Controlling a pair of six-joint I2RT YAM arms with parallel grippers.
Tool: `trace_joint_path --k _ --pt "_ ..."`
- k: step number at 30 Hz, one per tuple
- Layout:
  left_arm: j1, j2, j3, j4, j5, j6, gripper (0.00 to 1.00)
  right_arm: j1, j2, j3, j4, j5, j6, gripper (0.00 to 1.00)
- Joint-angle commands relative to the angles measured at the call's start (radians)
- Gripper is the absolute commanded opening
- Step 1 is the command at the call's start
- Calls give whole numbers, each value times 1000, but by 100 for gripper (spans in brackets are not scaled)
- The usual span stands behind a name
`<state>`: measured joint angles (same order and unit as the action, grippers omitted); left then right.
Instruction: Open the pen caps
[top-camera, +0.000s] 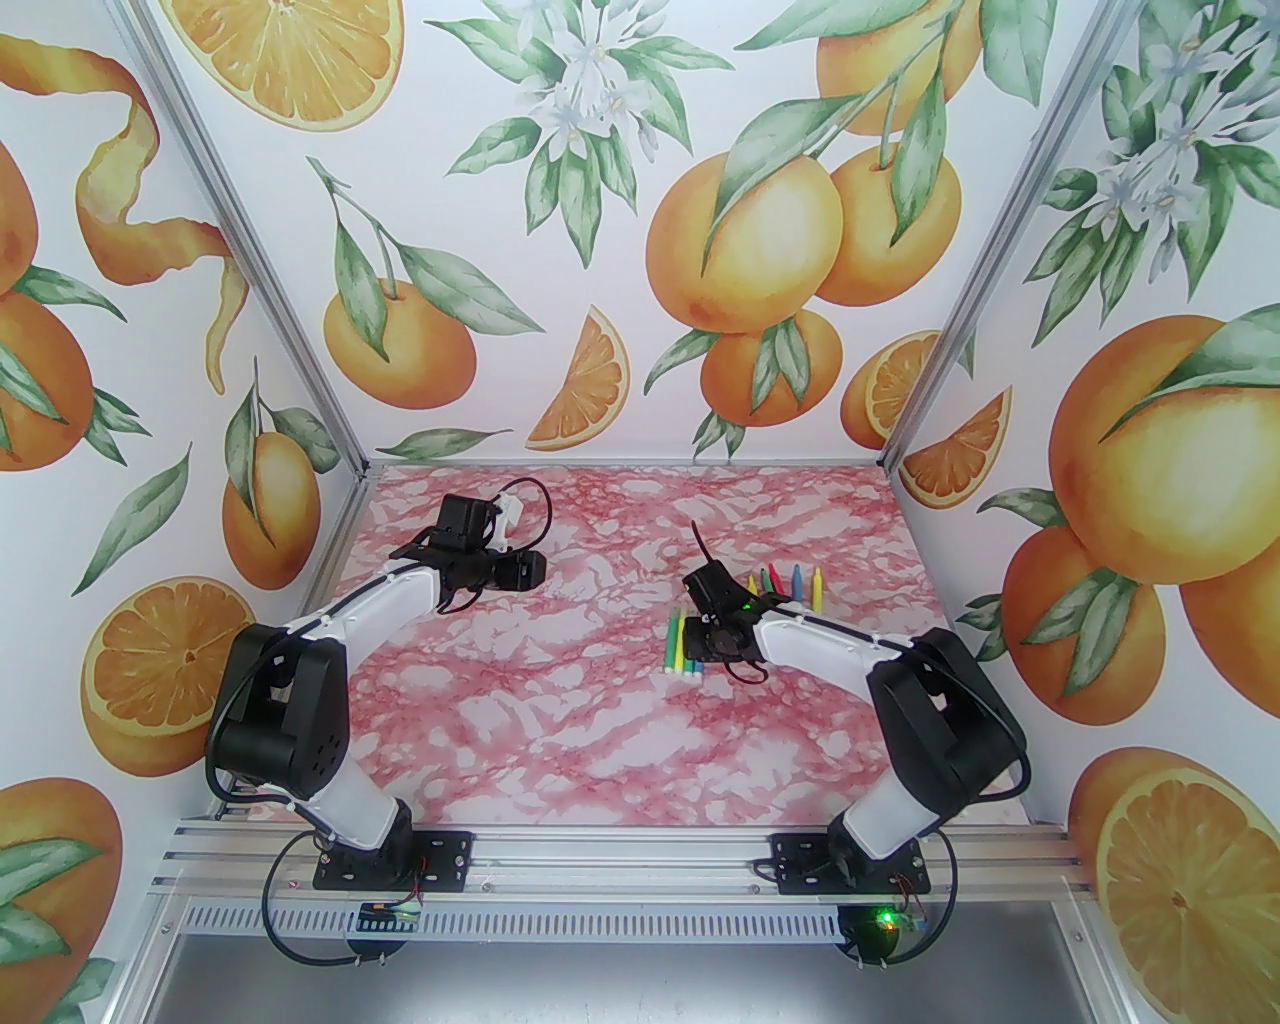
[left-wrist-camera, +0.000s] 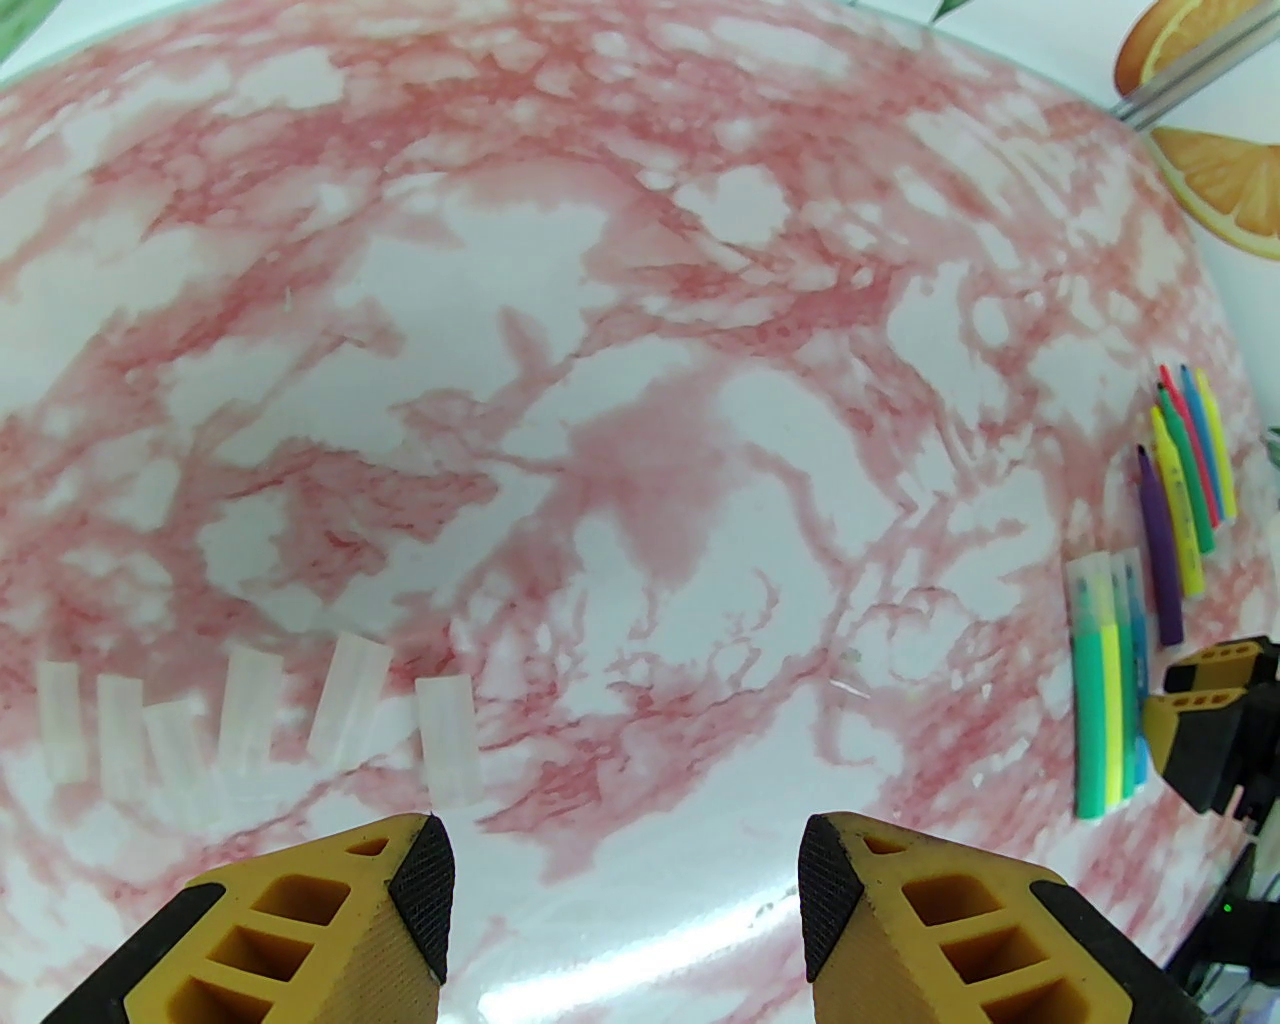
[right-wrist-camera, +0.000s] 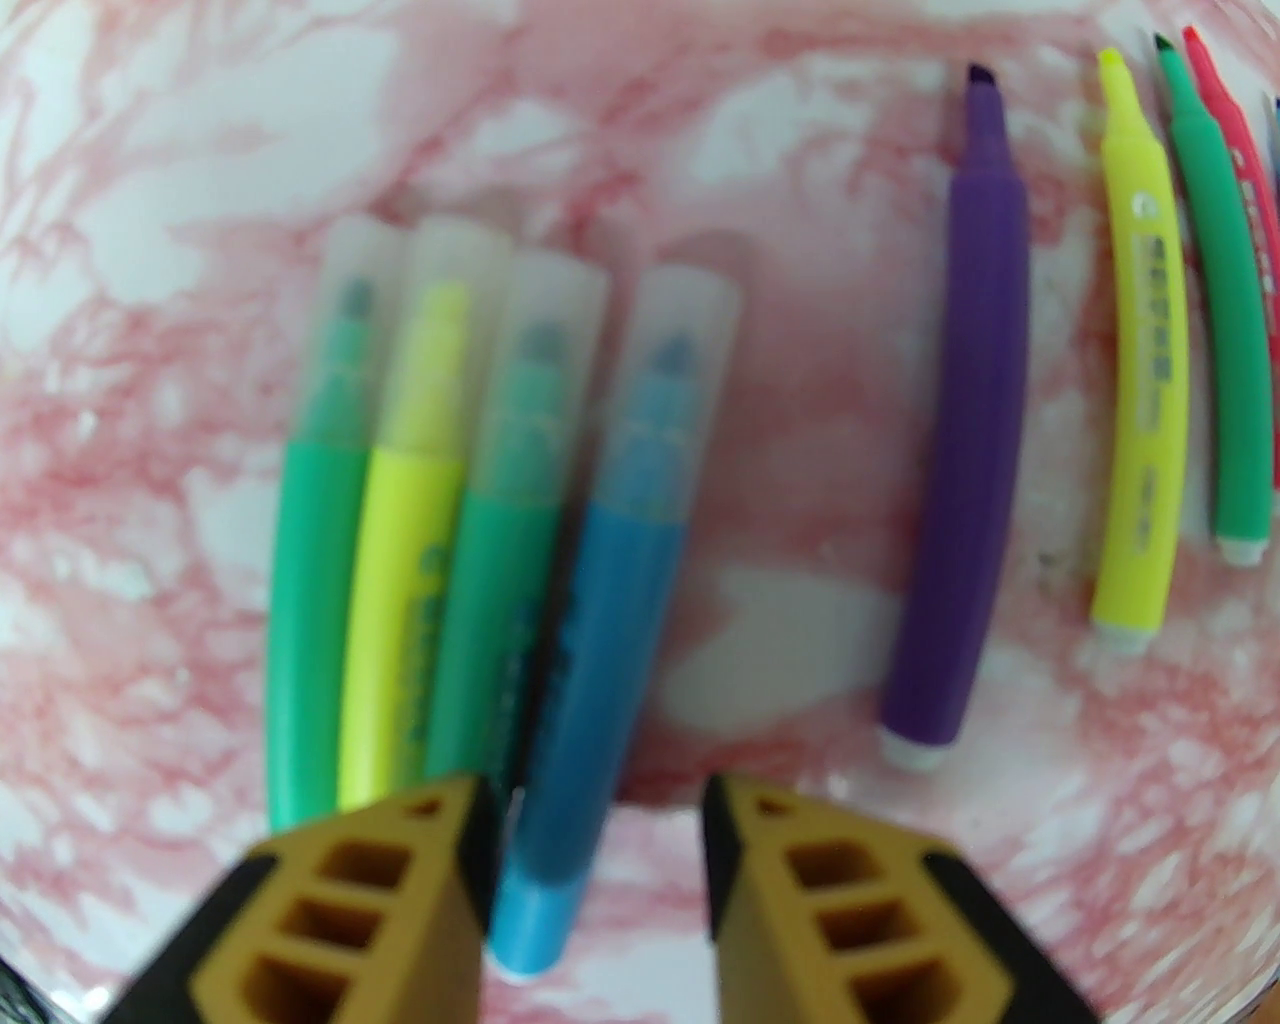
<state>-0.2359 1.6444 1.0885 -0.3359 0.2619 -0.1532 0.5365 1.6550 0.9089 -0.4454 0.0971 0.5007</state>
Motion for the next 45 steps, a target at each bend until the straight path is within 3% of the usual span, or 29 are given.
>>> trace_joint_path --k 1,11,19,33,41,45 --pt "4 -6 -5 18 3 9 61 9 21 -13 8 -4 13 39" --pt "4 -11 -3 15 9 6 61 8 55 -17 22 -1 15 35" --pt "4 -3 -24 78 85 -48 61 8 60 -4 12 8 2 25" --pt "4 -3 -28 75 95 -51 62 9 104 37 -22 26 -7 20" --pt "3 5 -33 103 140 -75 62 9 72 42 -27 27 -21 16" --pt "-4 9 -34 127 173 -101 62 9 -28 14 36 11 -25 11"
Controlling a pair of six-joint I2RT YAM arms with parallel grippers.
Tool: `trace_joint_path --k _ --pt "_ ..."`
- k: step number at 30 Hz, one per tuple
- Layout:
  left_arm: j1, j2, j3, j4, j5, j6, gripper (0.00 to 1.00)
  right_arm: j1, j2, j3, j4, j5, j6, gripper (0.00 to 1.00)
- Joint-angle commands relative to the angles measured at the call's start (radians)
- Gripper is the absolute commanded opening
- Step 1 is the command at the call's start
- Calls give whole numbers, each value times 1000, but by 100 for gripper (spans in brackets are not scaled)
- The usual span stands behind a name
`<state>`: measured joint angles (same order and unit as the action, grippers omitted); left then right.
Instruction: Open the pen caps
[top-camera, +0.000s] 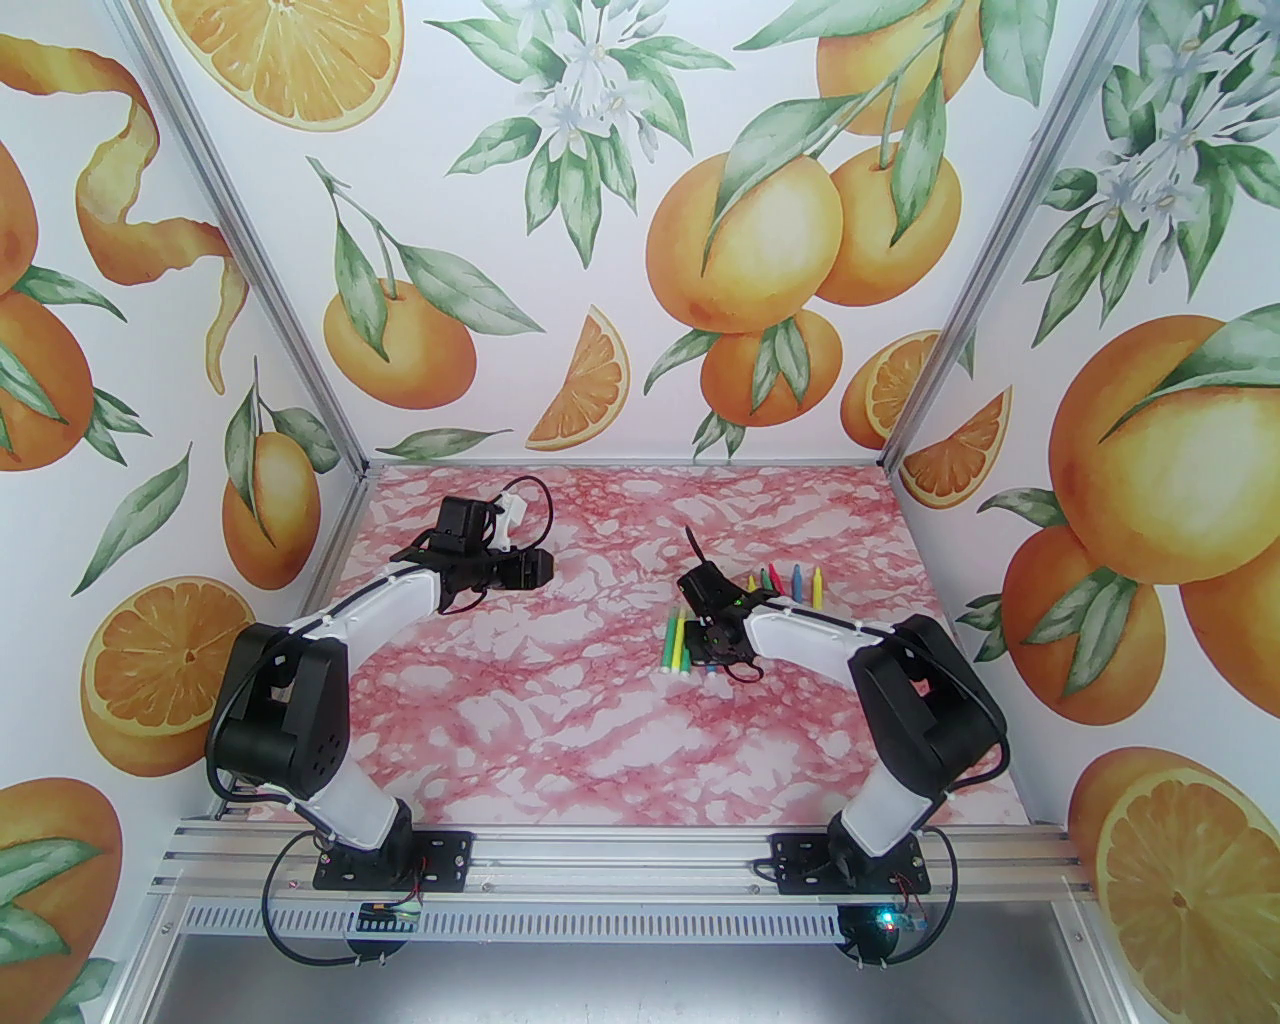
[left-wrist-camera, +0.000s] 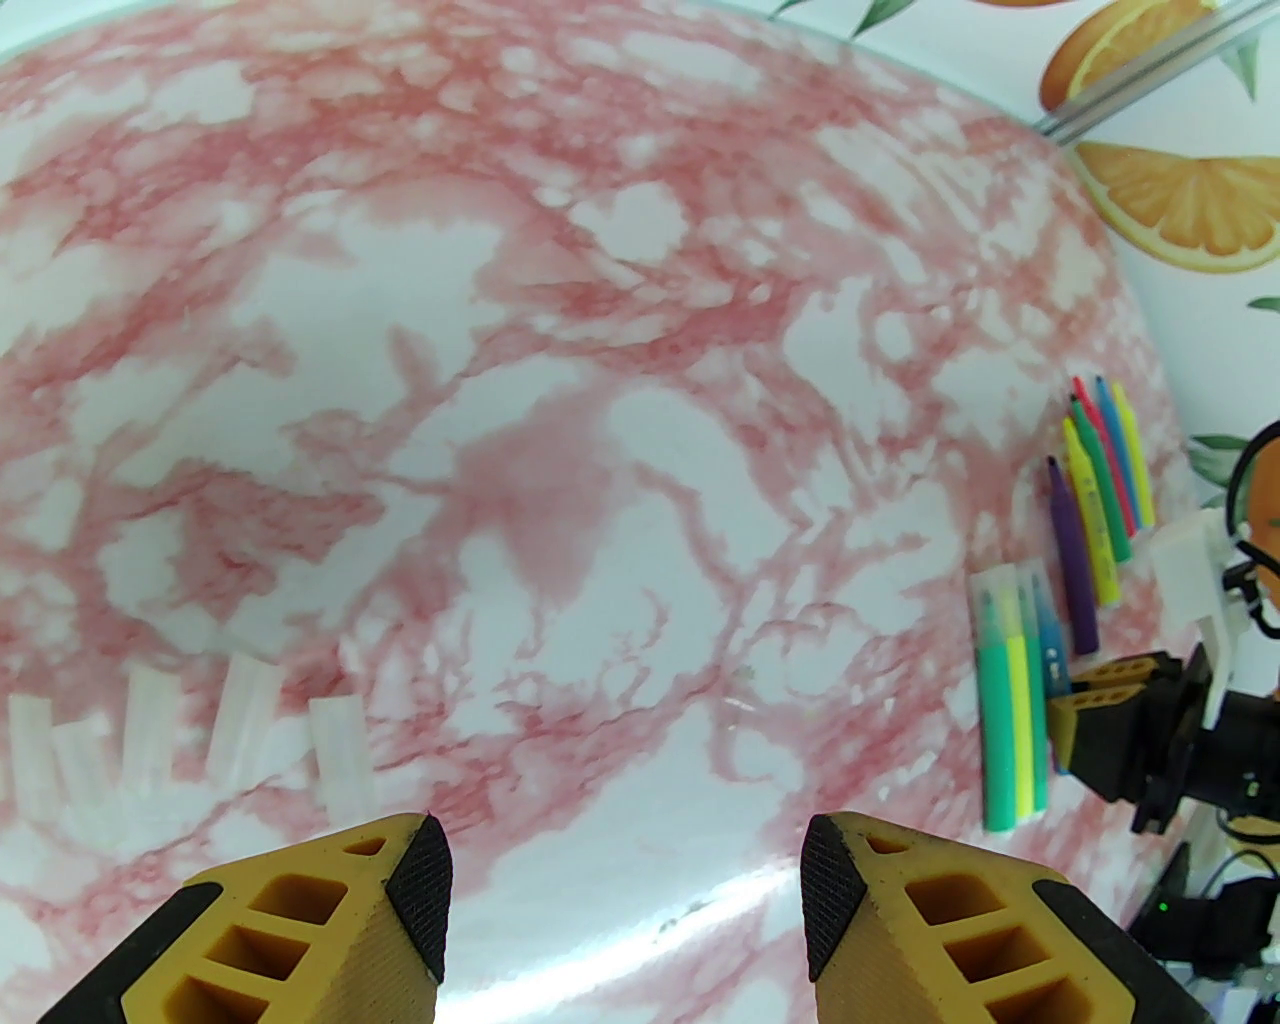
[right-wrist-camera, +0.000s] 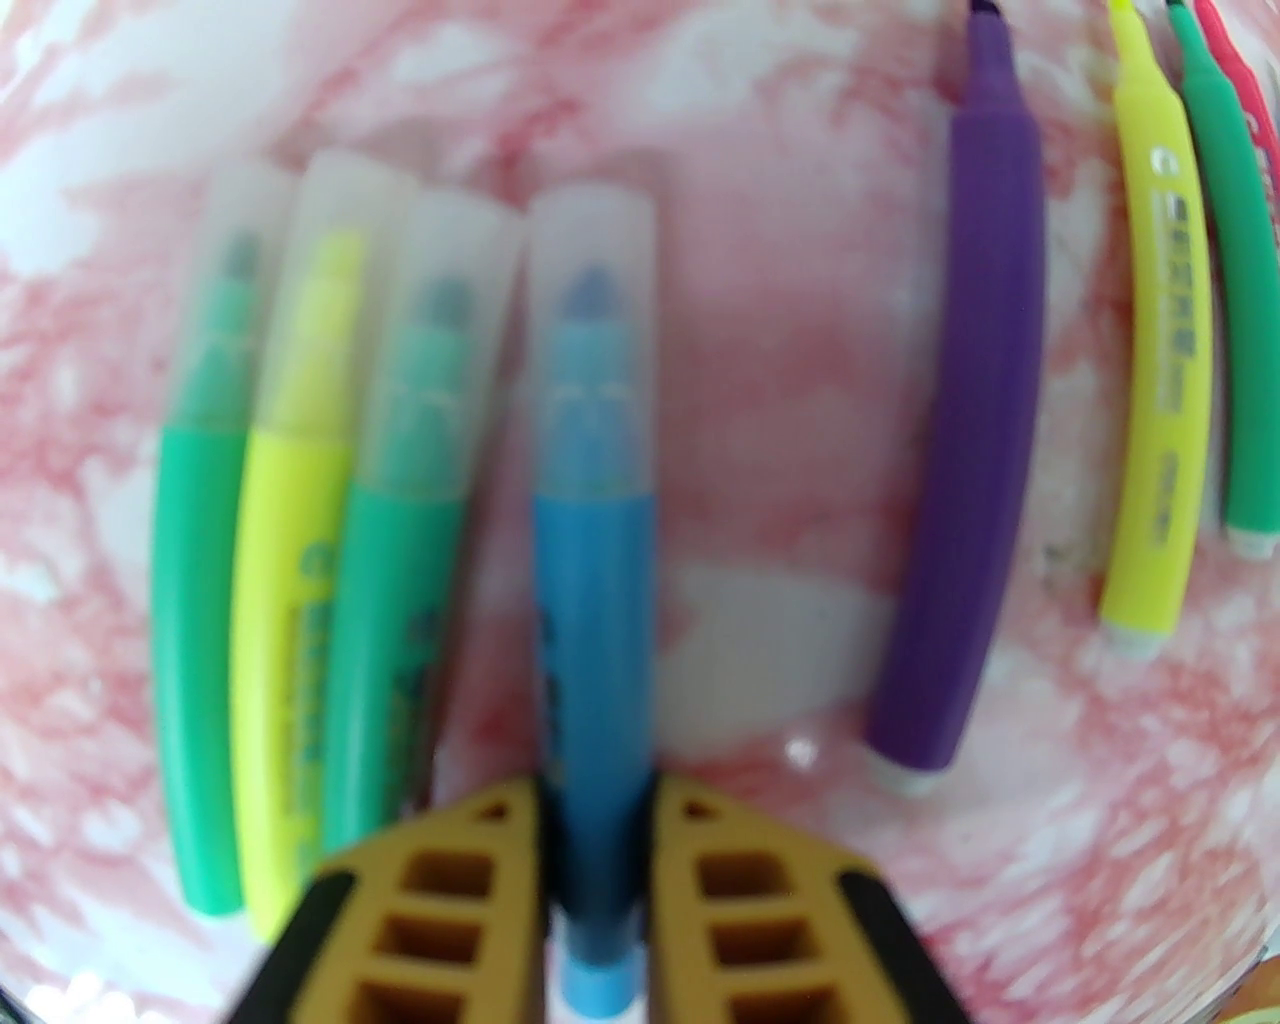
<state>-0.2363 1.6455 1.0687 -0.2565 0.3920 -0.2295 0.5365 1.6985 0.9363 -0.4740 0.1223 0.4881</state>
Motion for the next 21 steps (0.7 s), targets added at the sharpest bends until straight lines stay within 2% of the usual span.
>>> trace_joint_path --k 1,8,21 --pt "-6 8 -15 49 47 -26 62 9 -98 -19 76 -19 -14 11" --pt "-24 31 -12 86 117 -62 62 9 -149 -5 94 -69 -75 10" --pt "-120 96 -12 342 382 -244 64 24 -209 -23 256 -282 -110 10"
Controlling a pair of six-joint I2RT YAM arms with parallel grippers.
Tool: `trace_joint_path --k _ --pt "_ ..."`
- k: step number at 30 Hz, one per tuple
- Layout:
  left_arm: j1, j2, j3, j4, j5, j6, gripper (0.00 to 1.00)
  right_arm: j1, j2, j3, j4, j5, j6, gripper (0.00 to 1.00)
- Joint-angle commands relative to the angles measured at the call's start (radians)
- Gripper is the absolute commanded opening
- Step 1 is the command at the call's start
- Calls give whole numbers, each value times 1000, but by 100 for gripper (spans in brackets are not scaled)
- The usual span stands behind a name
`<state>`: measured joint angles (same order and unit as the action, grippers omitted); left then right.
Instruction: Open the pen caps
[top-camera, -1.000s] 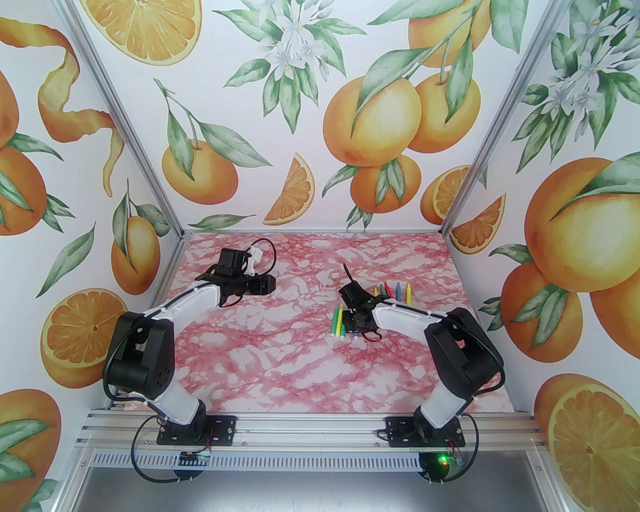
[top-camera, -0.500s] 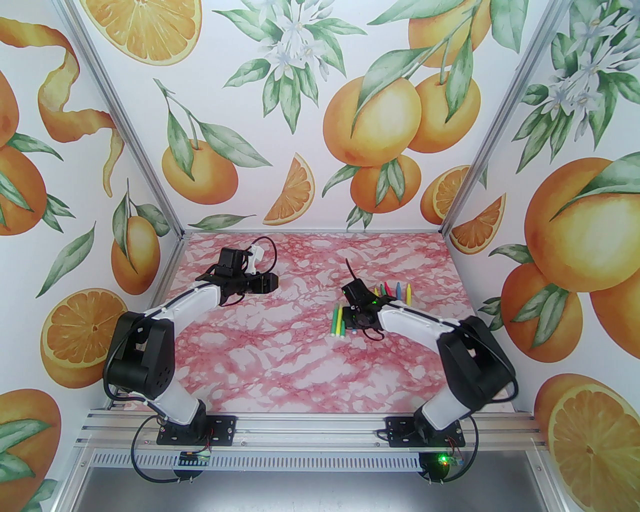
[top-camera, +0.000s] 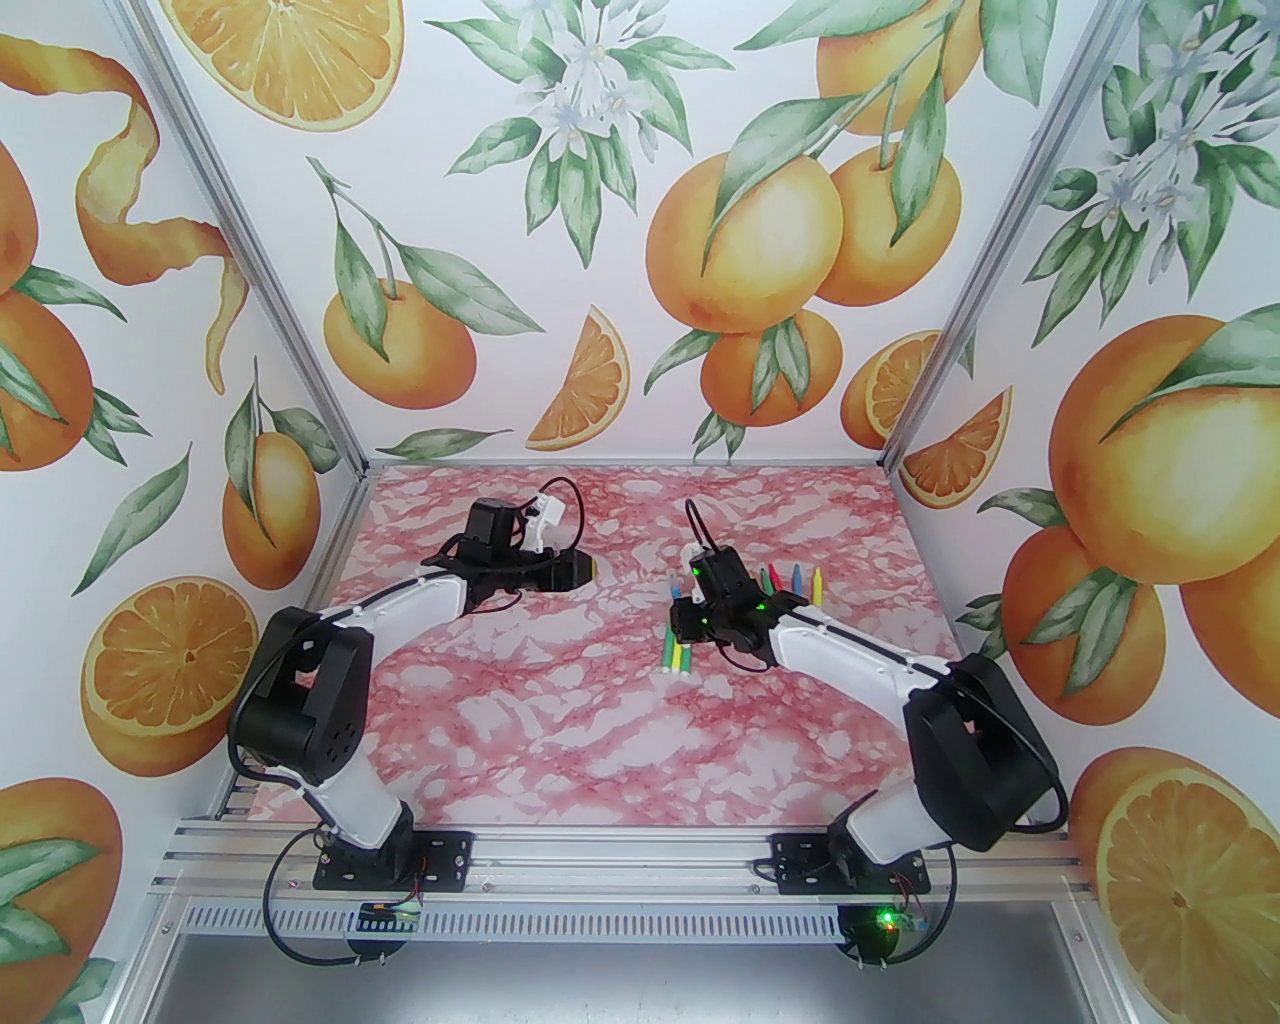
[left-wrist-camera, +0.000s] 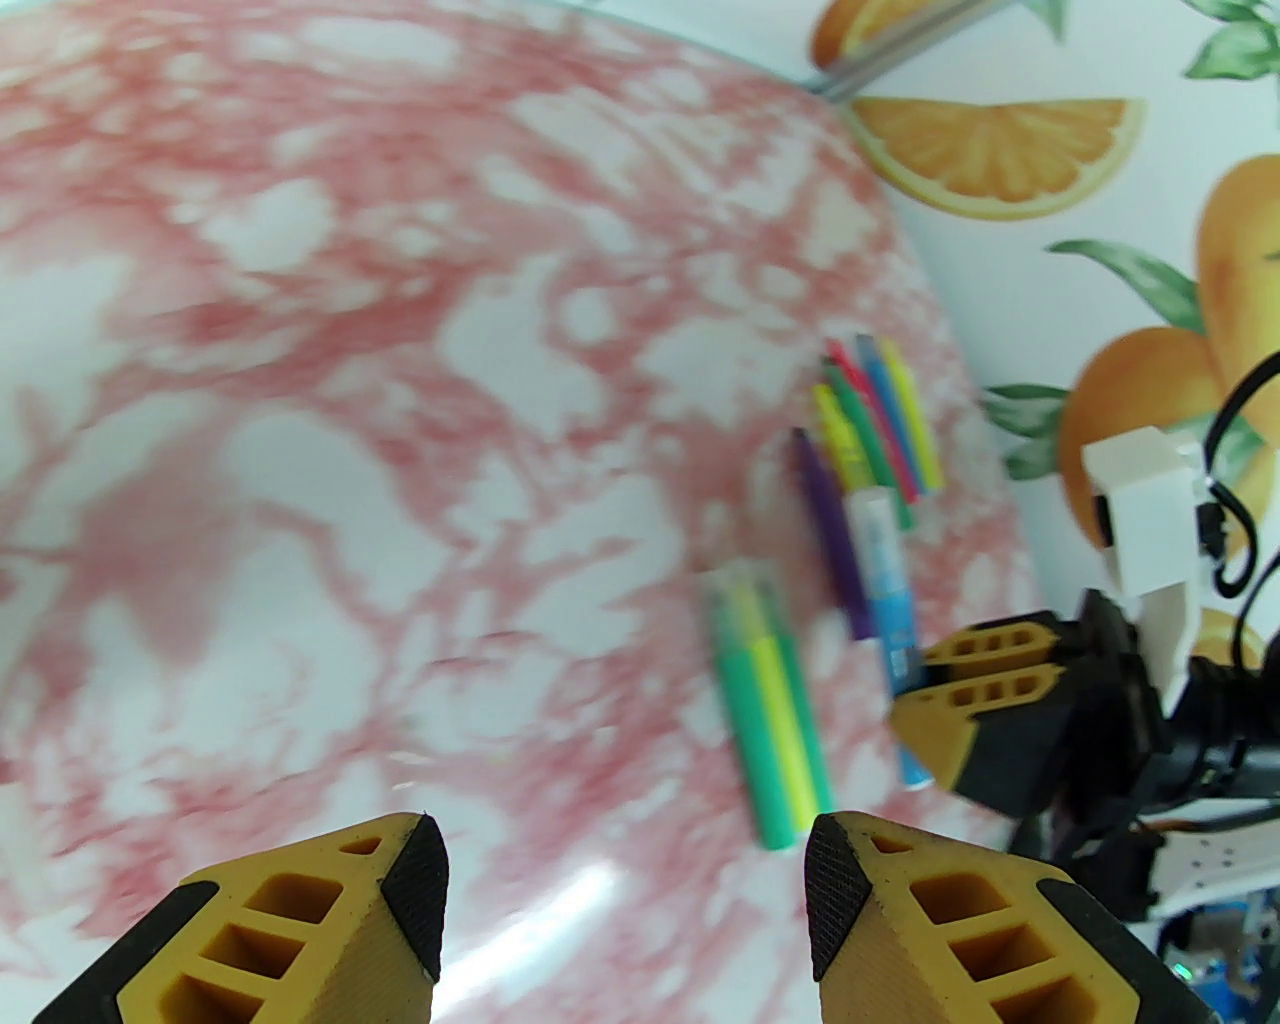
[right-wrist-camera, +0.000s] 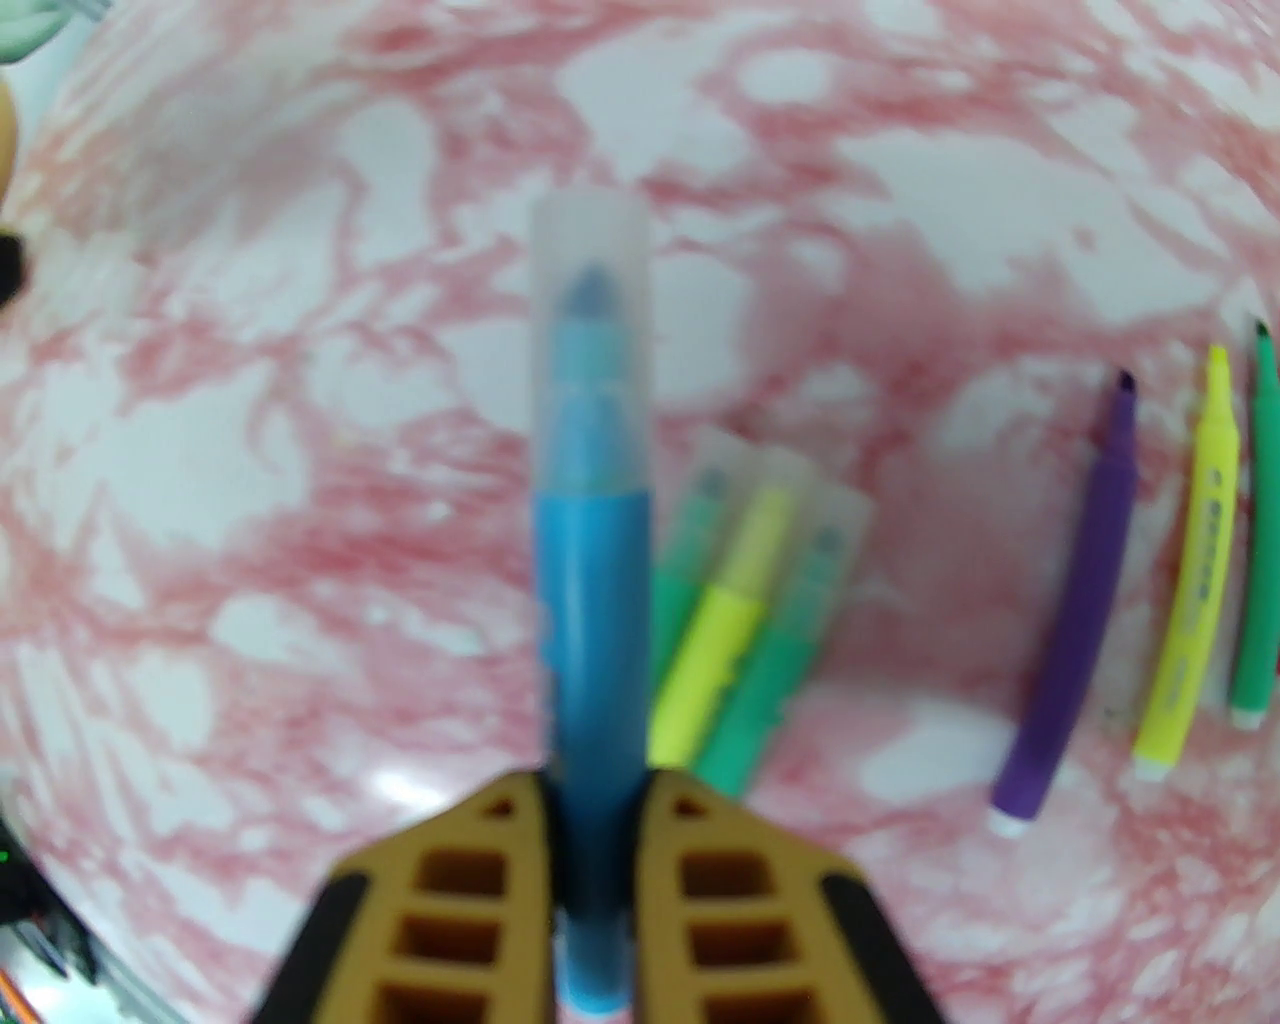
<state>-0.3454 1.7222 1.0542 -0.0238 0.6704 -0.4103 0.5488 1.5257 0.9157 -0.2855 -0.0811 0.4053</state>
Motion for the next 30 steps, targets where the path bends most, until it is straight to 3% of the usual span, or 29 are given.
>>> trace_joint_path --k 1,11,30 --pt "-16 26 4 129 125 -79 64 13 -39 -3 73 -93 -29 9" --pt "-50 57 12 260 226 -171 64 47 -41 16 110 -169 -64 8" --pt "-78 75 30 244 250 -150 57 82 -55 15 146 -201 -92 8"
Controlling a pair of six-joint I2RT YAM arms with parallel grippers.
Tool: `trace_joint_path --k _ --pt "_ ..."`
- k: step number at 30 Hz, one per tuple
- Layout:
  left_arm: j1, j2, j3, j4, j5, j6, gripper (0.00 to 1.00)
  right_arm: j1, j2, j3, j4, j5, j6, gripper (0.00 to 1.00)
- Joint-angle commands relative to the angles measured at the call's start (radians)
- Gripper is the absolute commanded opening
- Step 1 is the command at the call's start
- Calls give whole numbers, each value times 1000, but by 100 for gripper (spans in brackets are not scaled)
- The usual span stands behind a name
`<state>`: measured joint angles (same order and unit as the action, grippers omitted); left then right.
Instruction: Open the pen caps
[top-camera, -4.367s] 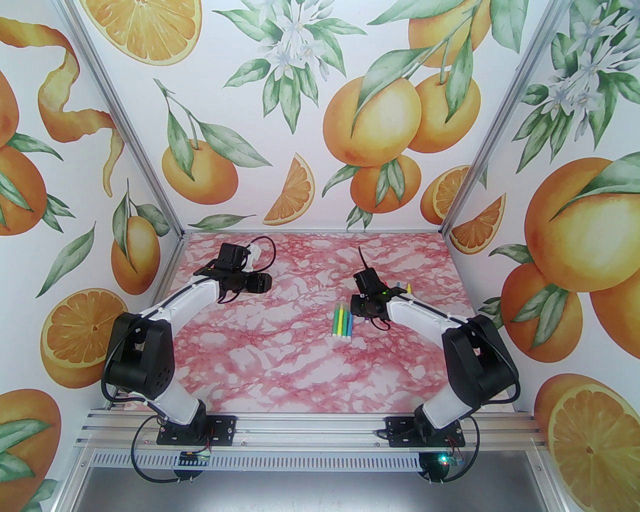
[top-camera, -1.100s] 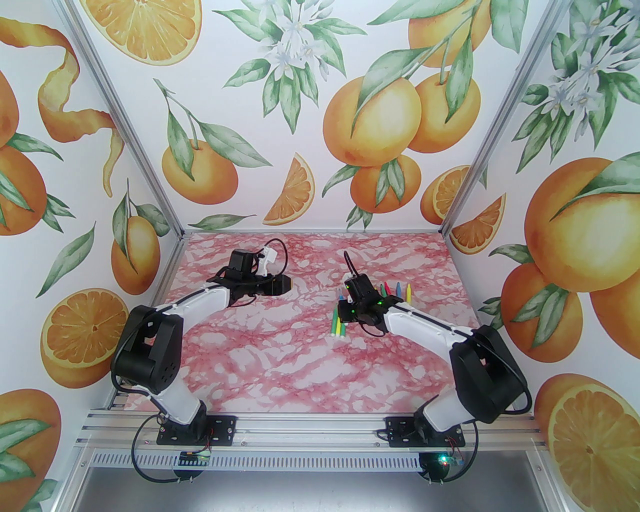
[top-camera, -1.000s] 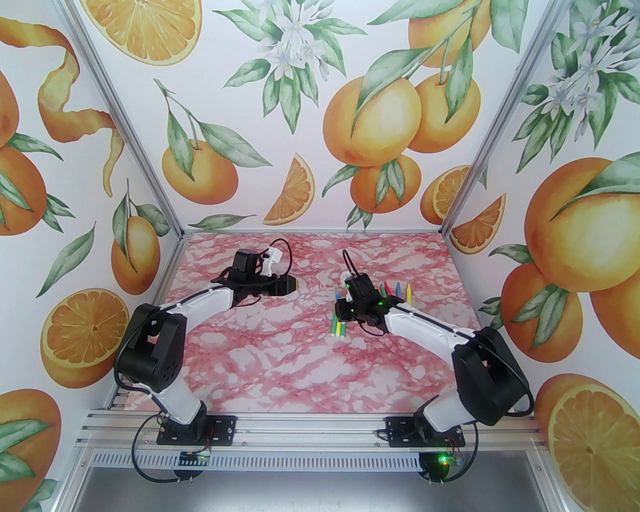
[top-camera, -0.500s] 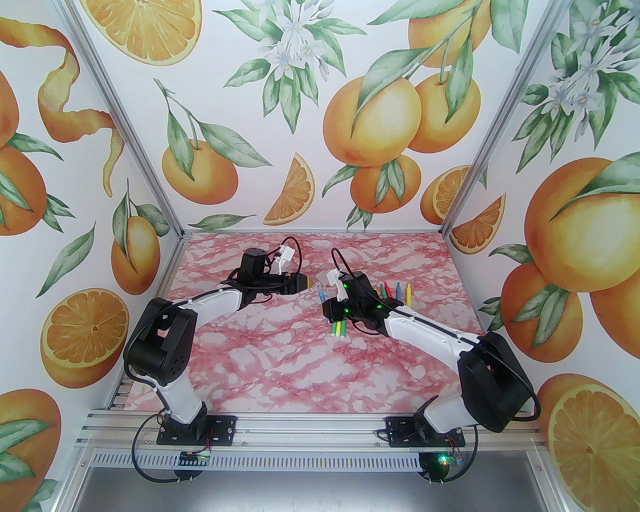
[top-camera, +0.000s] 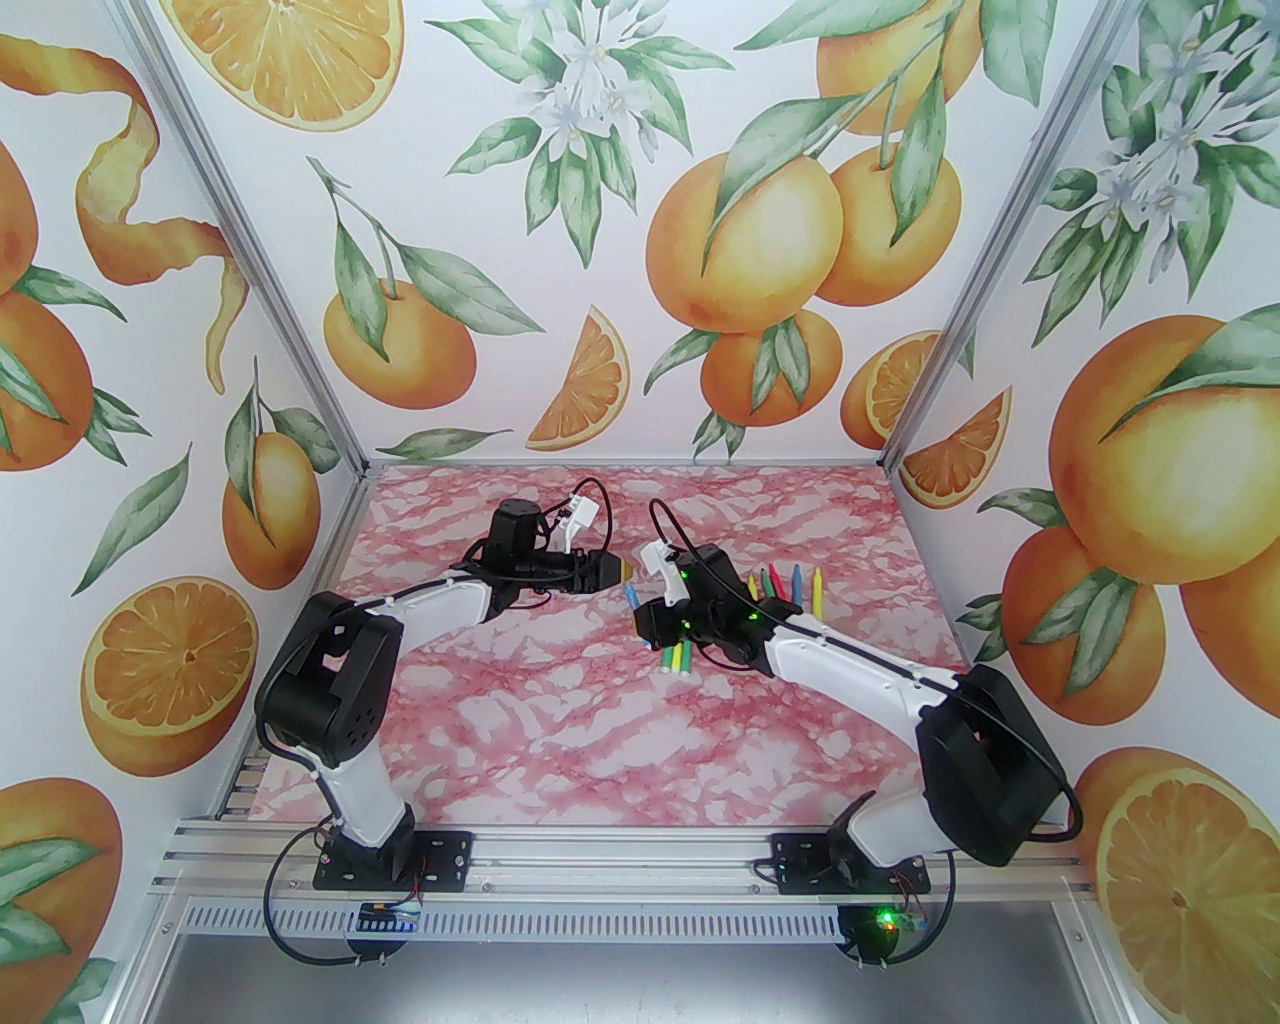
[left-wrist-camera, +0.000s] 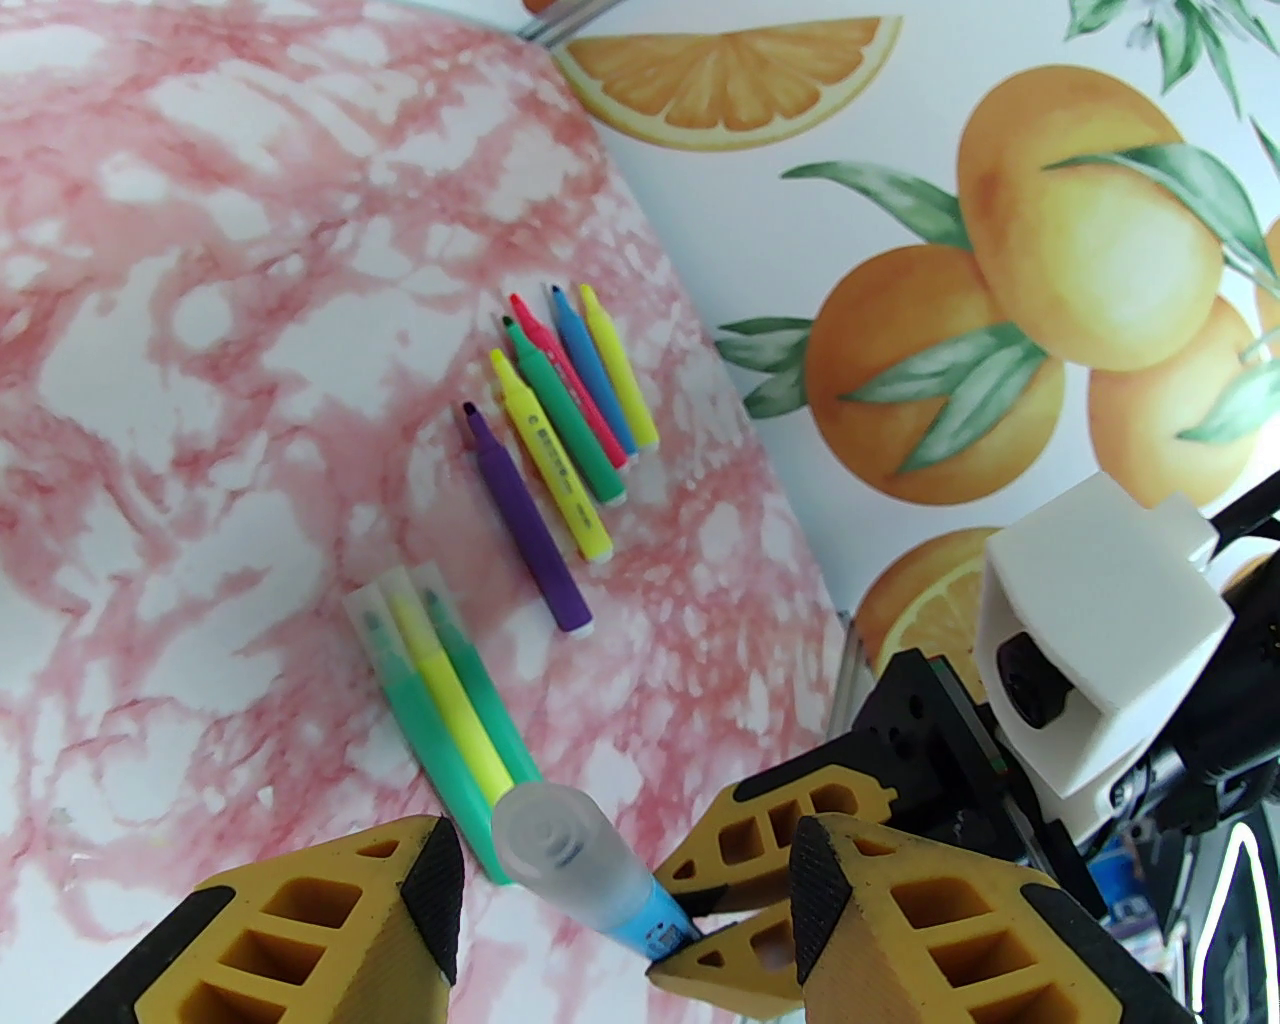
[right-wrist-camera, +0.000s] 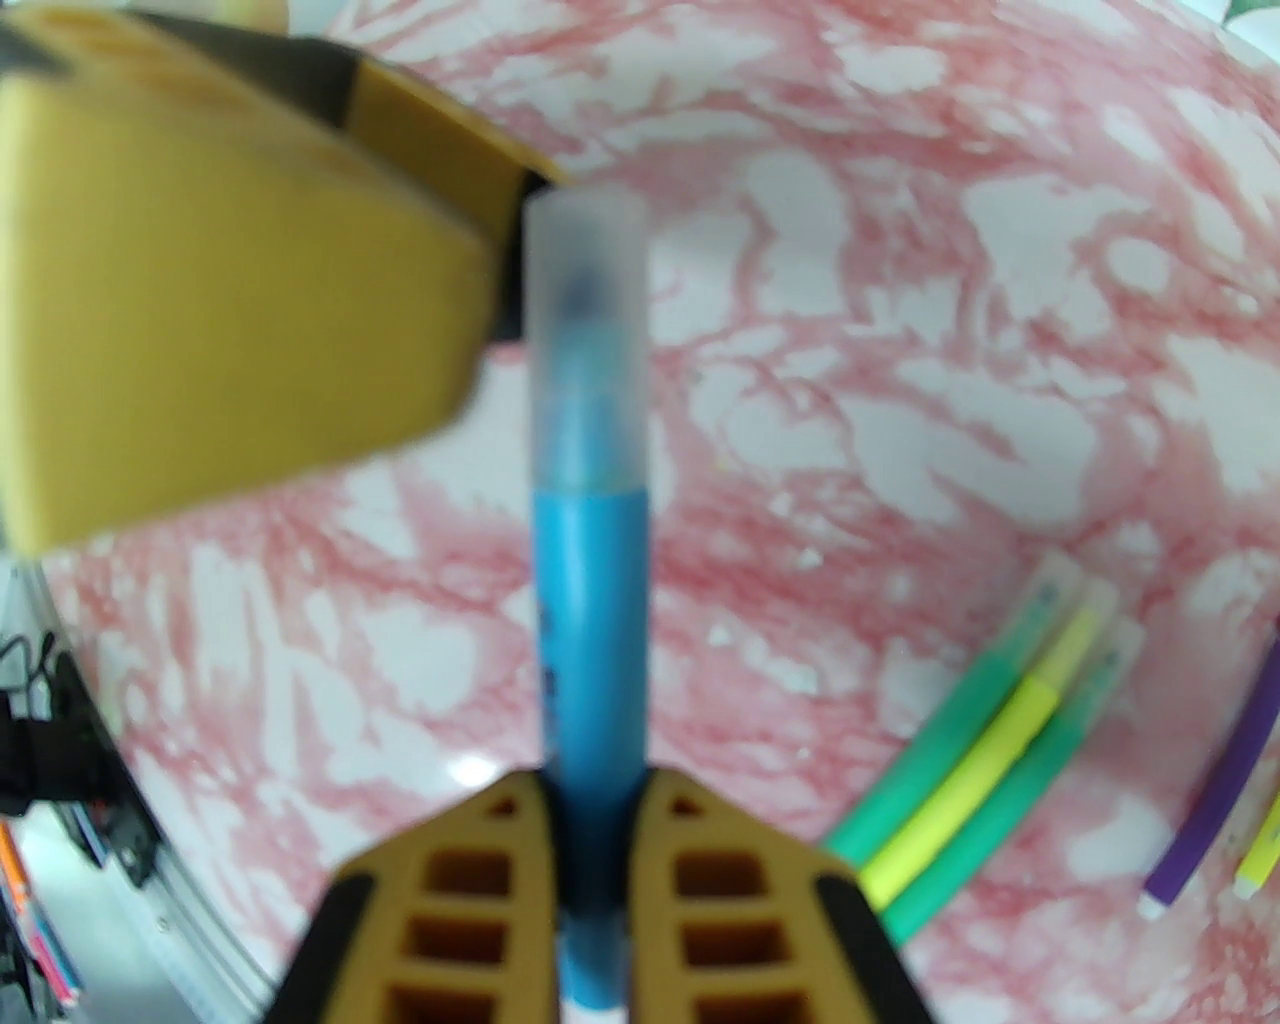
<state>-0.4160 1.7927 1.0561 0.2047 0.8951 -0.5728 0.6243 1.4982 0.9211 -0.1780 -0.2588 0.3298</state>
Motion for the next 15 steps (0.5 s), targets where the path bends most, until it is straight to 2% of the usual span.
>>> trace_joint_path --k 1,15 --pt "-9 6 28 13 26 14 56 7 -30 9 41 -23 -17 8" --pt "-18 17 41 15 26 8 41 8 -38 -4 55 -25 -26 8"
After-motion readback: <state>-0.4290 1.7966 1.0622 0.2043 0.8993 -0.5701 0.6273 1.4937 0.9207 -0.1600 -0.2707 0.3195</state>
